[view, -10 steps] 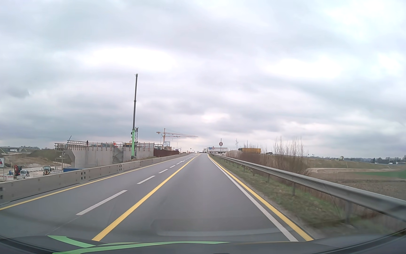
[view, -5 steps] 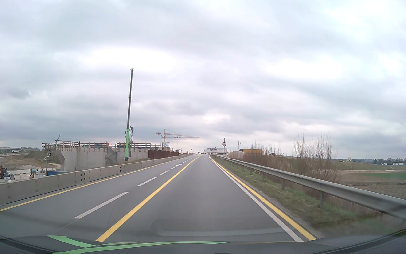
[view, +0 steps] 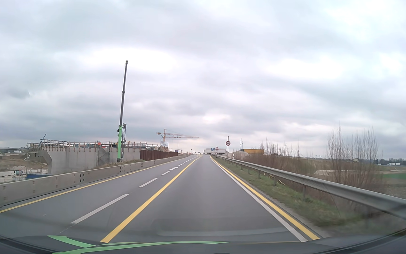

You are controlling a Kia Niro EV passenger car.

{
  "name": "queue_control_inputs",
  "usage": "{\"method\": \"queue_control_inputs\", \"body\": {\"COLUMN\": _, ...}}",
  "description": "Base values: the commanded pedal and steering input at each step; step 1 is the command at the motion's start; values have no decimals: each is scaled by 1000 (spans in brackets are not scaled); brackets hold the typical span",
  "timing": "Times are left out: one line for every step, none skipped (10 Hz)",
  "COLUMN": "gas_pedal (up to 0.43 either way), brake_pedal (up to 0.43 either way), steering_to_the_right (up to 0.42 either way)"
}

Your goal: Follow the waypoints while adhering to traffic rules and regulations

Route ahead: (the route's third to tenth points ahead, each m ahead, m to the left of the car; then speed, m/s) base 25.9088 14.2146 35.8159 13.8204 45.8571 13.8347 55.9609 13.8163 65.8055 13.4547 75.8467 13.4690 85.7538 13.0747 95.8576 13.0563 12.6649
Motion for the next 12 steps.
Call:
{"method": "queue_control_inputs", "body": {"gas_pedal": 157, "brake_pedal": 0, "steering_to_the_right": 1}}
{"method": "queue_control_inputs", "body": {"gas_pedal": 157, "brake_pedal": 0, "steering_to_the_right": 1}}
{"method": "queue_control_inputs", "body": {"gas_pedal": 157, "brake_pedal": 0, "steering_to_the_right": 2}}
{"method": "queue_control_inputs", "body": {"gas_pedal": 157, "brake_pedal": 0, "steering_to_the_right": 3}}
{"method": "queue_control_inputs", "body": {"gas_pedal": 157, "brake_pedal": 0, "steering_to_the_right": 4}}
{"method": "queue_control_inputs", "body": {"gas_pedal": 157, "brake_pedal": 0, "steering_to_the_right": 5}}
{"method": "queue_control_inputs", "body": {"gas_pedal": 157, "brake_pedal": 0, "steering_to_the_right": 5}}
{"method": "queue_control_inputs", "body": {"gas_pedal": 157, "brake_pedal": 0, "steering_to_the_right": 5}}
{"method": "queue_control_inputs", "body": {"gas_pedal": 157, "brake_pedal": 0, "steering_to_the_right": 5}}
{"method": "queue_control_inputs", "body": {"gas_pedal": 157, "brake_pedal": 0, "steering_to_the_right": 5}}
{"method": "queue_control_inputs", "body": {"gas_pedal": 157, "brake_pedal": 0, "steering_to_the_right": 5}}
{"method": "queue_control_inputs", "body": {"gas_pedal": 157, "brake_pedal": 0, "steering_to_the_right": 5}}
